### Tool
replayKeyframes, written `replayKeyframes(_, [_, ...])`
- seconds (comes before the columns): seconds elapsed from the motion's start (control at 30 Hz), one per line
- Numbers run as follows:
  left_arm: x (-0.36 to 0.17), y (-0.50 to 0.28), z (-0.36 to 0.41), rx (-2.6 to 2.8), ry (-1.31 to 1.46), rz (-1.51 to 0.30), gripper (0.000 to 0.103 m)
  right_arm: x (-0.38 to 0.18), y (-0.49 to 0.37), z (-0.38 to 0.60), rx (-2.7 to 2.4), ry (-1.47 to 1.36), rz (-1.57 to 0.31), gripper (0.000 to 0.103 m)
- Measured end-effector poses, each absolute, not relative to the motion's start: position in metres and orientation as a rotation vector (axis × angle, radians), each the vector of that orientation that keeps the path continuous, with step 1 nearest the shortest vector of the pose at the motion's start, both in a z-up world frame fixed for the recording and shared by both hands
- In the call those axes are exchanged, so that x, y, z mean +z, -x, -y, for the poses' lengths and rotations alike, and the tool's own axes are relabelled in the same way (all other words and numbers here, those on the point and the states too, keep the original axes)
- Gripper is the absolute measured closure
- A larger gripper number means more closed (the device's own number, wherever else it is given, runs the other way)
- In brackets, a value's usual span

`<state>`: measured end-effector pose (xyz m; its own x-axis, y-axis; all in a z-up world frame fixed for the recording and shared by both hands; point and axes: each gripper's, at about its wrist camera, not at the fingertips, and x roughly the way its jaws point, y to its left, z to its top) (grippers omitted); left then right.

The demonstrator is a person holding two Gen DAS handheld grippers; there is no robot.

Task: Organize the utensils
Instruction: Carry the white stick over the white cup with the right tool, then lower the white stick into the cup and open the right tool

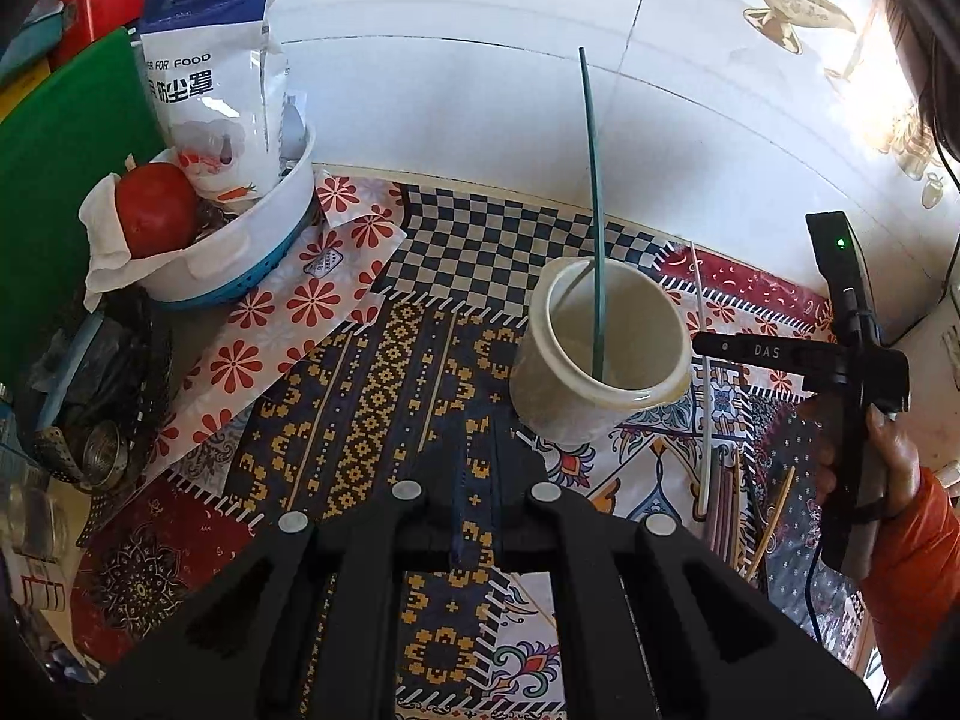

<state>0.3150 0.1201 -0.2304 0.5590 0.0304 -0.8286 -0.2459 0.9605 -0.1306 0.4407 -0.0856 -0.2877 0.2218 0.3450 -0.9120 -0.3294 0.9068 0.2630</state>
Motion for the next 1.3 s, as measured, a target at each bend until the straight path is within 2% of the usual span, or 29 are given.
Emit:
replayKeyframes(0.17, [-0.234, -0.321, -0.121, 0.166, 0.248, -0.975, 0.099, -0.299, -0.450, 0.081, 0.438, -0.025, -1.291, 0.091])
replayKeyframes(0.23, [-0.235, -0.322, -0.119, 0.162, 0.244, -0.977, 0.099, -0.300, -0.451, 0.077, 0.447, -0.027, -1.286, 0.097])
replayKeyframes(0.33, [-0.237, -0.324, -0.116, 0.156, 0.234, -0.980, 0.099, -0.288, -0.444, 0.079, 0.454, -0.004, -1.228, 0.097])
replayKeyframes(0.5, [-0.234, -0.323, -0.114, 0.146, 0.236, -0.972, 0.099, -0.242, -0.428, 0.086, 0.488, -0.051, -1.096, 0.098])
replayKeyframes(0.8, [-0.225, -0.321, -0.115, 0.142, 0.242, -0.951, 0.097, -0.121, -0.387, 0.086, 0.609, -0.079, -0.784, 0.098])
replayKeyframes(0.93, [-0.222, -0.319, -0.116, 0.145, 0.241, -0.943, 0.096, -0.092, -0.377, 0.071, 0.688, -0.085, -0.721, 0.098])
replayKeyframes(1.03, [-0.219, -0.316, -0.116, 0.149, 0.238, -0.938, 0.092, -0.094, -0.371, 0.053, 0.724, -0.049, -0.717, 0.098])
replayKeyframes(1.17, [-0.217, -0.312, -0.119, 0.163, 0.238, -0.930, 0.077, -0.127, -0.369, 0.026, 0.744, 0.014, -0.782, 0.098])
replayKeyframes(1.3, [-0.214, -0.307, -0.122, 0.175, 0.238, -0.917, 0.068, -0.154, -0.369, 0.017, 0.744, 0.064, -0.856, 0.098])
